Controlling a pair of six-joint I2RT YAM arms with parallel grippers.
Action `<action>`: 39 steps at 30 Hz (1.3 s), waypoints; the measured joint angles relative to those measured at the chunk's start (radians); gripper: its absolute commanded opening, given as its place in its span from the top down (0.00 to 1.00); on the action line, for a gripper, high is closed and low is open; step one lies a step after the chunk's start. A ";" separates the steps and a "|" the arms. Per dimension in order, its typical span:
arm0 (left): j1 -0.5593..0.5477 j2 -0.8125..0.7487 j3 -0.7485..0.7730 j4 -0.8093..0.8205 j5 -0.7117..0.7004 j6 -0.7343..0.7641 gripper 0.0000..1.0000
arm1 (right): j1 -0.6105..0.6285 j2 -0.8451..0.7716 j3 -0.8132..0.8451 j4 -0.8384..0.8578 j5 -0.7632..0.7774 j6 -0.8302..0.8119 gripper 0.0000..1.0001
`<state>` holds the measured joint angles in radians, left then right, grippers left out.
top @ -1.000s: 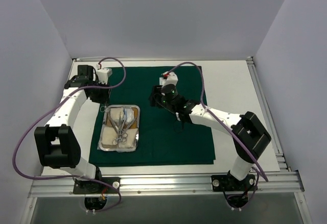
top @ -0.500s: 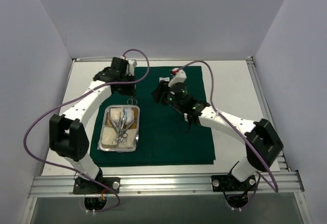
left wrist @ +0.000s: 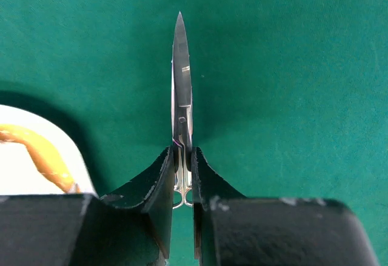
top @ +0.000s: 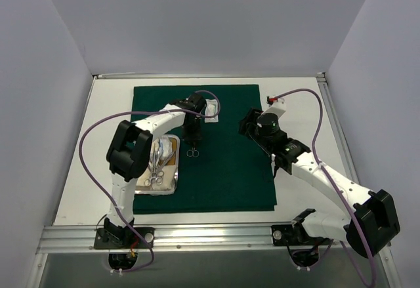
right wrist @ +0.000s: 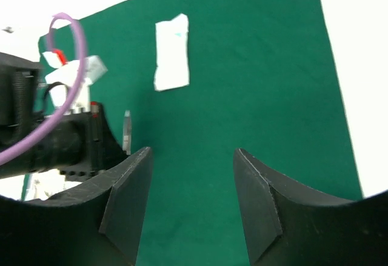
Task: Open and lay out the surgical kit
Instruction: Place the medical item in the surgical kit, then pick up the medical item from the container.
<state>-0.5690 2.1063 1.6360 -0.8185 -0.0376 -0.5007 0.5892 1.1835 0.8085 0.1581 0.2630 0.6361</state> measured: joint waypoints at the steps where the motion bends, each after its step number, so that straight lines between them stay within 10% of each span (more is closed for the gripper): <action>1: -0.006 0.003 -0.001 0.000 -0.006 -0.008 0.98 | -0.003 -0.001 -0.008 -0.006 0.001 0.001 0.48; 13: -0.036 0.018 -0.002 0.013 -0.011 -0.047 0.97 | -0.014 0.000 -0.035 -0.020 -0.002 0.012 0.48; 23: -0.028 0.030 0.003 0.018 0.022 -0.070 0.50 | -0.014 -0.001 -0.035 -0.020 -0.003 0.019 0.48; 39: -0.017 -0.343 -0.059 0.058 -0.032 0.188 0.51 | -0.011 0.014 -0.034 -0.018 -0.051 0.027 0.48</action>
<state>-0.5861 1.7634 1.5768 -0.7605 -0.0700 -0.3130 0.5777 1.1980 0.7742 0.1402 0.2119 0.6636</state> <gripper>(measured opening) 0.495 0.515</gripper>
